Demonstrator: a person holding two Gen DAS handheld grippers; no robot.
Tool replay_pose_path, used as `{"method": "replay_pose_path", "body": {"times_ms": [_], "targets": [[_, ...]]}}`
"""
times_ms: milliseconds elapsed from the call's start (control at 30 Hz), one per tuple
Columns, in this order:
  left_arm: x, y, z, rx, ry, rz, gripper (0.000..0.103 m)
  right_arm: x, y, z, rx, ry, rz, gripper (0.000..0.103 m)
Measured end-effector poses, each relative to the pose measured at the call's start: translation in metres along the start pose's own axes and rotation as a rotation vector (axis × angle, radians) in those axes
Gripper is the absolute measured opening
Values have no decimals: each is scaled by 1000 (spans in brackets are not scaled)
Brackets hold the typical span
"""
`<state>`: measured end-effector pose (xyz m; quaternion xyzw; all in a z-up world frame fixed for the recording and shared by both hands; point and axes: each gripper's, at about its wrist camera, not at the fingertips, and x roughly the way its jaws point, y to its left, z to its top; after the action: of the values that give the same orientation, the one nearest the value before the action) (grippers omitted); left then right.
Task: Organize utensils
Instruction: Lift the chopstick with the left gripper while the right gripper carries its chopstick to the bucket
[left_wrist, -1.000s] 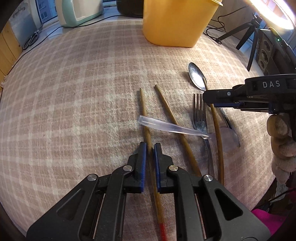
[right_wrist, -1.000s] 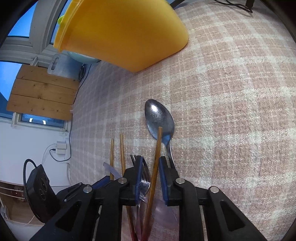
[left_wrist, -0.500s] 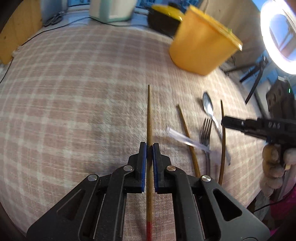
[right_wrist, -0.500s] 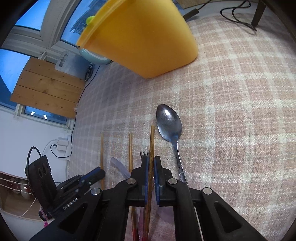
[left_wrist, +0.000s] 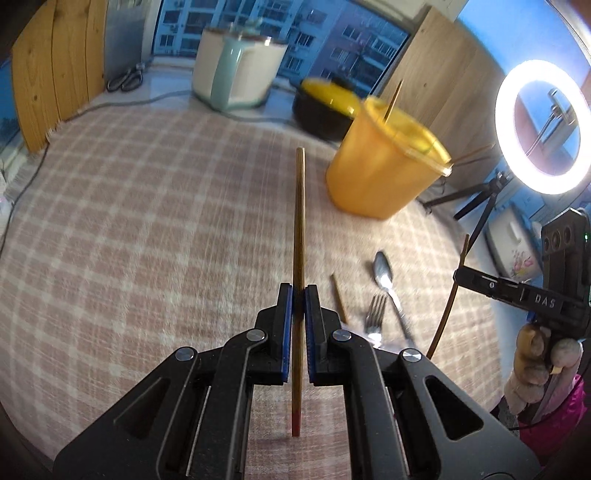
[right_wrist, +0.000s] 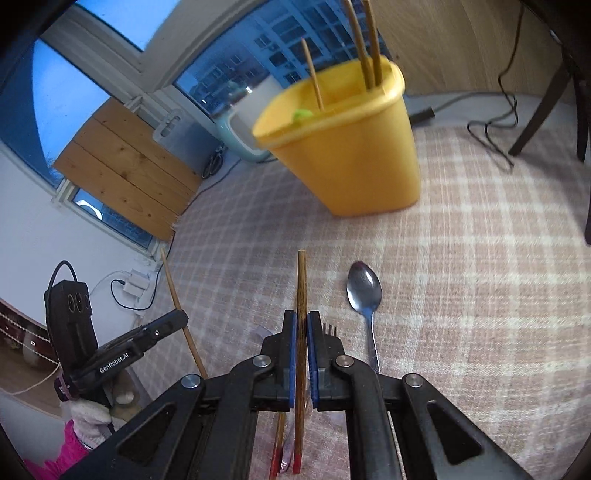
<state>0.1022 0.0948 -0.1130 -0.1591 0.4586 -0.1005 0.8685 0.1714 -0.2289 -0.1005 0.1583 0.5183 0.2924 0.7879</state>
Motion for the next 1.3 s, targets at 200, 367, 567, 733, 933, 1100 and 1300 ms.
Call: {"method": "replay_pose_path", "body": {"times_ms": [200, 367, 567, 733, 933, 1100, 1300], "targets": [[-18, -11, 10, 25, -51, -18, 4, -26, 21, 2, -89, -75, -35, 3], [-29, -20, 17, 37, -83, -41, 4, -41, 37, 4, -139, -125, -47, 3], [-37, -29, 32, 52, -131, -61, 4, -62, 49, 11, -175, -196, -53, 3], [-39, -36, 50, 62, -174, -74, 4, -76, 57, 22, -198, -252, -70, 3], [-40, -46, 74, 85, -227, -80, 4, -94, 62, 41, -213, -320, -91, 3], [-43, -55, 97, 100, -273, -89, 4, -107, 70, 60, -242, -378, -123, 3], [-46, -72, 124, 147, -338, -73, 4, -120, 82, 85, -288, -451, -165, 3]]}}
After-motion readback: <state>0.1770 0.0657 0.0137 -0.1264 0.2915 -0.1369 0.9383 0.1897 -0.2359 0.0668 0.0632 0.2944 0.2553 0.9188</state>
